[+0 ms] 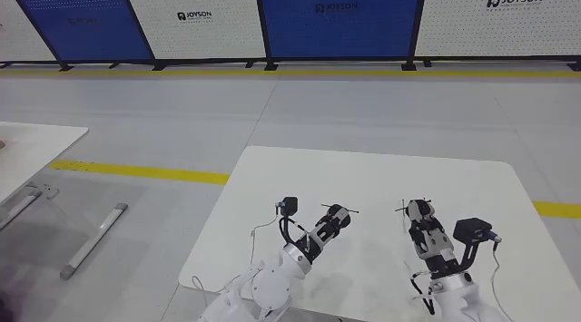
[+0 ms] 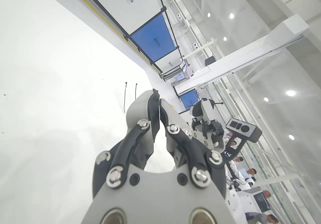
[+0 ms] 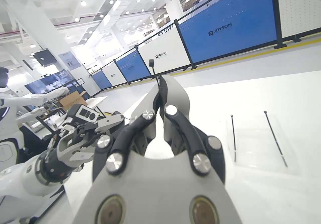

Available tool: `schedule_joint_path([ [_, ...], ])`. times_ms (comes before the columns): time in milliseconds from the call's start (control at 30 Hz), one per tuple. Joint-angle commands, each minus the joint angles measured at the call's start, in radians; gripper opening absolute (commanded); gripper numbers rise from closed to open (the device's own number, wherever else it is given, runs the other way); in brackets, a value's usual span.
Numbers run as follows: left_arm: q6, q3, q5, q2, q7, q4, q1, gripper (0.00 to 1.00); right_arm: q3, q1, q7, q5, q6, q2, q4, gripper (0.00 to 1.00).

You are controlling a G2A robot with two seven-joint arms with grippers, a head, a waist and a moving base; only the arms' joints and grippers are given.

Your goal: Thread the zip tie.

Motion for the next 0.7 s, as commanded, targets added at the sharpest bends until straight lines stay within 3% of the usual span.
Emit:
schedule_joint_path([
  [0, 0.000, 0.000, 0.000, 0.000, -0.001, 0.000, 0.000, 0.00, 0.000, 0.000, 0.000, 0.000, 0.000, 0.000, 0.000, 0.00],
  [333, 0.000, 0.000, 0.000, 0.000, -0.001, 0.000, 0.000, 0.00, -0.029, 0.016, 0.023, 0.007, -0.021, -0.015, -0.005, 0.00],
  [533, 0.000, 0.000, 0.000, 0.000, -0.001, 0.000, 0.000, 0.00, -0.100, 0.088, 0.034, 0.002, 0.009, -0.042, 0.079, 0.00],
  [667, 0.000, 0.000, 0.000, 0.000, -0.001, 0.000, 0.000, 0.00, -0.133, 0.128, 0.062, 0.020, -0.002, -0.057, 0.131, 0.00],
])
